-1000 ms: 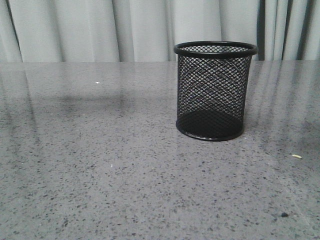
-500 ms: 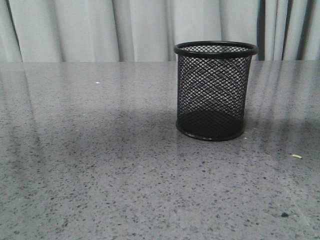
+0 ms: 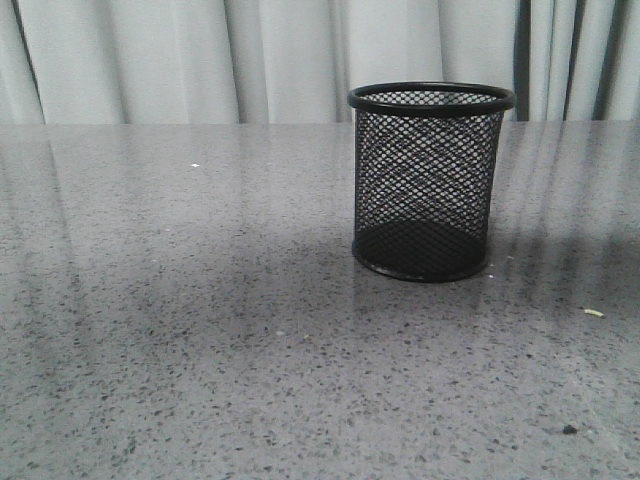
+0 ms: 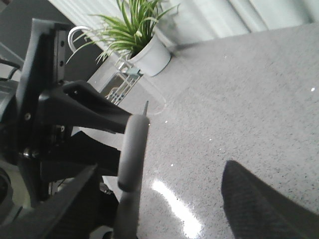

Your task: Put scissors into bucket

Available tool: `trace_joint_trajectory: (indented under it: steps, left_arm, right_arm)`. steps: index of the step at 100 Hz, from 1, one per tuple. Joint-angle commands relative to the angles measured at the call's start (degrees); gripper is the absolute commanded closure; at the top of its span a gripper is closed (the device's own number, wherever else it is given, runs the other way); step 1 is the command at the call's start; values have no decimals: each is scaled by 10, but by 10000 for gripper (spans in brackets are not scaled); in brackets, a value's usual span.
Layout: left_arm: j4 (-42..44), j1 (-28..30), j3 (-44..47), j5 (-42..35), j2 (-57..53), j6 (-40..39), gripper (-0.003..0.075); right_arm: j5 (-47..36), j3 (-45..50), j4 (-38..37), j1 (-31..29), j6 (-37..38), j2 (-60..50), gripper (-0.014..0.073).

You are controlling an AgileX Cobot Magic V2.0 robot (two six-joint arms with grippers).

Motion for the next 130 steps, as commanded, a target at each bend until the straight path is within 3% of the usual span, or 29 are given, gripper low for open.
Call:
trace_joint_trajectory:
  steps: [1,34,44,60,70,98,118,130]
  left_arm:
    - [-10,-4,-19,-46,-13,-7,739]
    - [-16,-4,-19,-61,-13,-7,739]
    - [-23,-4,-19,-61,-13,-7,739]
    - [-25,-4,-19,-56,-13,-9,737]
    - [-33,-4,-19,-50,-13,-10,682]
    - [-31,-4,-29,-49,-33,-11,295]
    - [27,-4,-30,-60,-75,-30,271]
    - [123,-2,-30,-63,-100,-121,271]
  right_arm:
    - [14,-32,40,3,-14,10,127]
    - [27,-70,39,55,-25,69,159]
    - [19,-79,41,66,-31,84,265]
    - [16,-84,41,66,-42,90,530]
    - [18,-84,41,66,-51,90,666]
    - [7,-84,41,65,-54,90,666]
    - [-8,-94,26,65,-54,90,664]
    - [-19,-130,-40,65,-35,90,638]
